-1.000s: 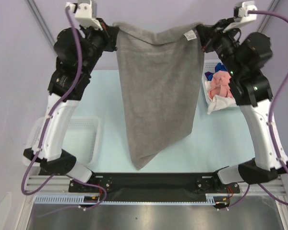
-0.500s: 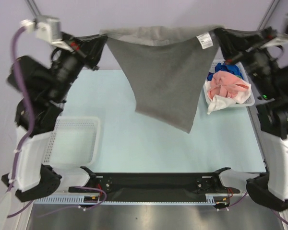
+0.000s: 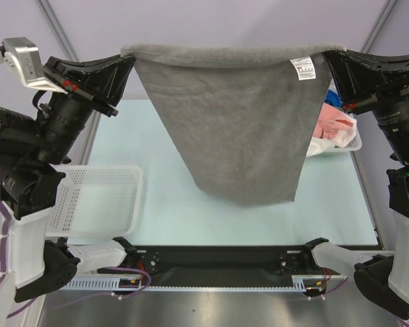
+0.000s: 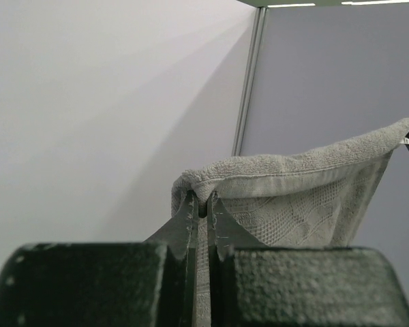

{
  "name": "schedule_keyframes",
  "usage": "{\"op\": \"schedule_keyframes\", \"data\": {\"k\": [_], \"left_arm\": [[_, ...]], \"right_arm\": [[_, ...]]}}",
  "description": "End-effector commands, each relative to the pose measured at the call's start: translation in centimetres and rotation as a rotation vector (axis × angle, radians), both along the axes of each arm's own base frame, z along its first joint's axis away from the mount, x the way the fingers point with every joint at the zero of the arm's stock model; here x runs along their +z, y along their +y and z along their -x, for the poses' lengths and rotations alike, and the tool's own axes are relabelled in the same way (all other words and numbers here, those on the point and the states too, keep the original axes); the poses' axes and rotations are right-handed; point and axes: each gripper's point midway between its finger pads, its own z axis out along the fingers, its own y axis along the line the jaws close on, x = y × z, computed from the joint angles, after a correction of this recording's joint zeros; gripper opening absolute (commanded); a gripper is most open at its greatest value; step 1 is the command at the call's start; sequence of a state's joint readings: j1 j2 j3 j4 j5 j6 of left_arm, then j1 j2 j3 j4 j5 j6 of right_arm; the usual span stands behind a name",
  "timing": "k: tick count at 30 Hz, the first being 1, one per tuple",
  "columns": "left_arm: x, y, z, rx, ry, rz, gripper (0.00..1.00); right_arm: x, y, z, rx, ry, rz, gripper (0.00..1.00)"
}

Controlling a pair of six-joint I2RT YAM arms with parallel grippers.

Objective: Fold and stack the towels
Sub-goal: Flatten out the crumpled towel

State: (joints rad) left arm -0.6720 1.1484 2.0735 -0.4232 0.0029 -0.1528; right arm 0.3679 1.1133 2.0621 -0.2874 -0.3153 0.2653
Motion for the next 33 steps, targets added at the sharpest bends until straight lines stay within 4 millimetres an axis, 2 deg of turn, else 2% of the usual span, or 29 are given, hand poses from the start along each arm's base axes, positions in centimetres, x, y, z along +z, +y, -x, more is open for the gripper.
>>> {"op": "schedule_keyframes", "data": {"k": [1, 4, 5, 7, 8, 10, 11, 12, 13, 14, 17, 18, 20, 21, 22, 23, 24, 25, 26, 28, 30, 31, 32, 33], "left_arm": [[0.0, -0.1, -1.3, 0.039, -0.004, -0.003, 0.0], [-0.4, -0.7, -2.6, 0.064, 0.005, -0.022, 0.0], [-0.9, -1.4, -4.0, 0.08, 0.023, -0.035, 0.0], [-0.7, -1.6, -5.1, 0.102, 0.026, -0.042, 0.0], [-0.8, -2.5, -6.4, 0.098, 0.035, -0.057, 0.0], [-1.2, -2.8, -8.5, 0.115, 0.064, -0.061, 0.0], [-2.4, -3.9, -10.4, 0.101, 0.097, -0.086, 0.0], [-2.7, -3.6, -11.7, 0.109, 0.107, -0.086, 0.0], [-3.3, -3.9, -12.7, 0.102, 0.131, -0.078, 0.0], [-4.7, -4.5, -14.9, 0.105, 0.165, -0.089, 0.0], [-7.1, -5.3, -18.3, 0.109, 0.21, -0.1, 0.0], [-8.7, -5.6, -20.4, 0.11, 0.246, -0.104, 0.0], [-9.8, -5.8, -22.8, 0.114, 0.258, -0.096, 0.0], [-10.1, -5.3, -24.0, 0.126, 0.263, -0.092, 0.0], [-12.5, -6.1, -26.7, 0.116, 0.311, -0.103, 0.01], [-11.3, -6.0, -27.3, 0.113, 0.287, -0.086, 0.0], [-12.0, -5.6, -28.9, 0.12, 0.305, -0.078, 0.0], [-14.2, -6.3, -31.5, 0.11, 0.339, -0.093, 0.0], [-13.3, -6.1, -32.1, 0.116, 0.312, -0.078, 0.0], [-13.8, -5.8, -34.0, 0.125, 0.302, -0.064, 0.0], [-16.0, -5.7, -36.0, 0.119, 0.333, -0.055, 0.0], [-16.1, -5.7, -36.6, 0.116, 0.319, -0.048, 0.0], [-18.0, -6.0, -37.4, 0.118, 0.349, -0.058, 0.0], [-18.7, -6.0, -37.7, 0.123, 0.354, -0.059, 0.0]], "right_arm": [[0.7, -0.3, 0.2, -0.002, -0.019, -0.032, 0.0], [0.2, 0.0, -1.4, -0.019, 0.004, -0.028, 0.0], [-0.2, 0.4, -3.0, -0.028, 0.023, -0.018, 0.0], [-0.7, 0.8, -4.8, -0.048, 0.043, -0.01, 0.0], [-1.2, 1.2, -6.5, -0.06, 0.062, -0.004, 0.0], [-1.6, 1.4, -8.4, -0.086, 0.079, 0.008, 0.0], [-1.7, 1.6, -9.0, -0.088, 0.083, 0.011, 0.0], [-2.7, 2.2, -10.9, -0.09, 0.114, 0.024, 0.0], [-3.2, 2.3, -11.8, -0.094, 0.127, 0.029, 0.0], [-4.5, 2.8, -13.9, -0.098, 0.155, 0.041, 0.0], [-6.5, 2.4, -17.6, -0.117, 0.193, 0.043, 0.0], [-8.6, 2.6, -20.2, -0.113, 0.246, 0.048, 0.0], [-9.8, 1.8, -22.9, -0.103, 0.267, 0.027, 0.0], [-11.0, 1.7, -24.5, -0.102, 0.292, 0.025, 0.0], [-12.3, 1.8, -27.0, -0.097, 0.311, 0.013, 0.0], [-13.3, 1.2, -28.7, -0.102, 0.33, 0.011, 0.0], [-13.9, 1.1, -29.9, -0.099, 0.339, 0.007, 0.0], [-15.3, 1.2, -32.5, -0.096, 0.363, 0.007, 0.0], [-15.5, 1.0, -33.5, -0.098, 0.366, 0.006, 0.0], [-16.8, 0.9, -35.6, -0.099, 0.383, 0.008, 0.0], [-18.5, 0.5, -38.2, -0.104, 0.415, 0.0, 0.0], [-18.9, 0.3, -38.8, -0.102, 0.416, -0.003, 0.0], [-20.4, 0.1, -40.1, -0.098, 0.447, -0.013, 0.0], [-20.9, 0.0, -40.5, -0.094, 0.454, -0.013, 0.0]]}}
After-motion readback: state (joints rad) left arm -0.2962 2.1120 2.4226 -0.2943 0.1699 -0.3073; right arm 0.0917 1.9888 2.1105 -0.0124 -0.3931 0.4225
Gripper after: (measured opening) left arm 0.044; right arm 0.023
